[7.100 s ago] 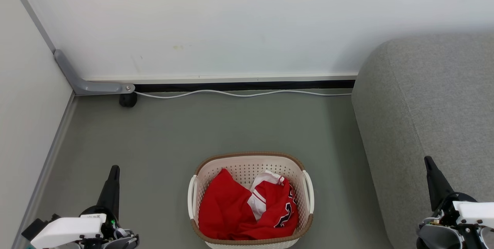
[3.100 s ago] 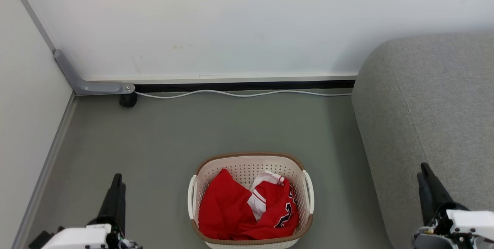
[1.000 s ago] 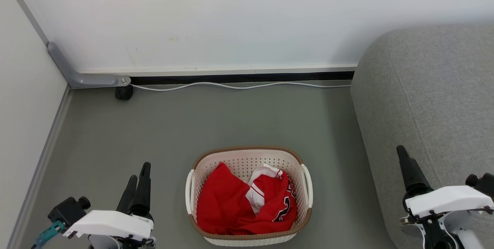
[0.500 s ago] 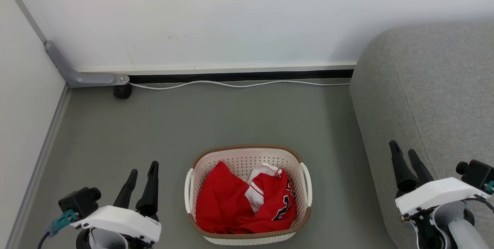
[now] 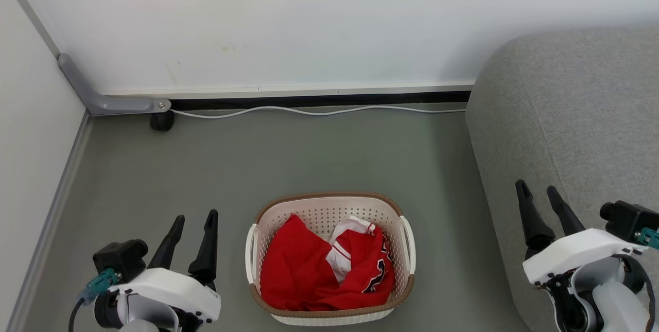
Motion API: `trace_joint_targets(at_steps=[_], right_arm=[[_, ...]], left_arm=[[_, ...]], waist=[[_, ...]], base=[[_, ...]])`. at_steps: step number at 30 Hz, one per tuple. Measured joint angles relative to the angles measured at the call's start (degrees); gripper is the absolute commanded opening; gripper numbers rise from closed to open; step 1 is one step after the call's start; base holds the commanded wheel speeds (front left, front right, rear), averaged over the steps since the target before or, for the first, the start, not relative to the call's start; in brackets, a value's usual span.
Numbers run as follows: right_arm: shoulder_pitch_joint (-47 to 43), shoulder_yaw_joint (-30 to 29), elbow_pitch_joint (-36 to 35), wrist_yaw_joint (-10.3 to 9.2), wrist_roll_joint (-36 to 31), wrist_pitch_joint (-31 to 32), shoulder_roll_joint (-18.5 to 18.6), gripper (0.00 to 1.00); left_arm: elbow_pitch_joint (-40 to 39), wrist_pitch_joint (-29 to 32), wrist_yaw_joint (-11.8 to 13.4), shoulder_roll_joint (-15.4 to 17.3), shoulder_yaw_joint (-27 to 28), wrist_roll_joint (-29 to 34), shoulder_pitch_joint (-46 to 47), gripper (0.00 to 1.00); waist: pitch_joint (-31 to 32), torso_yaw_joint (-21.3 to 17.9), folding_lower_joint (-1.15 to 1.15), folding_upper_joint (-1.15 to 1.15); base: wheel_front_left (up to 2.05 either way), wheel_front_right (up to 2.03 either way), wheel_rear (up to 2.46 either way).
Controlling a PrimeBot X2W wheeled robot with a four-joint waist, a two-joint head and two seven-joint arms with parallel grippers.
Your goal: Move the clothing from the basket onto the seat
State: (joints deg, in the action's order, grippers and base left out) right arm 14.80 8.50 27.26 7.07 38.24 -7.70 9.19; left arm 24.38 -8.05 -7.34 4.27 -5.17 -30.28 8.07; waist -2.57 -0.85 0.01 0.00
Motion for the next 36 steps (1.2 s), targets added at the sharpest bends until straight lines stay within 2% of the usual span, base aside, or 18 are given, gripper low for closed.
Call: trace_joint_targets(at_steps=[19, 36], right_arm=[[2.5, 1.7, 1.6, 0.00, -11.3, -3.3, 1.2, 1.00], [5.1, -2.2, 2.0, 0.01, -22.7, -6.0, 1.3, 1.00]], left_arm=[[1.3, -3.1, -0.1, -0.1, 0.6, 12.9, 1.9, 1.00], [2.3, -6.1, 0.5, -1.3, 4.7, 23.4, 4.1, 1.00]], waist=[[0.4, -0.2, 0.00, 0.00], [-0.7, -0.2, 0.00, 0.00]], base=[[0.00, 0.00, 0.00], [0.00, 0.00, 0.00]])
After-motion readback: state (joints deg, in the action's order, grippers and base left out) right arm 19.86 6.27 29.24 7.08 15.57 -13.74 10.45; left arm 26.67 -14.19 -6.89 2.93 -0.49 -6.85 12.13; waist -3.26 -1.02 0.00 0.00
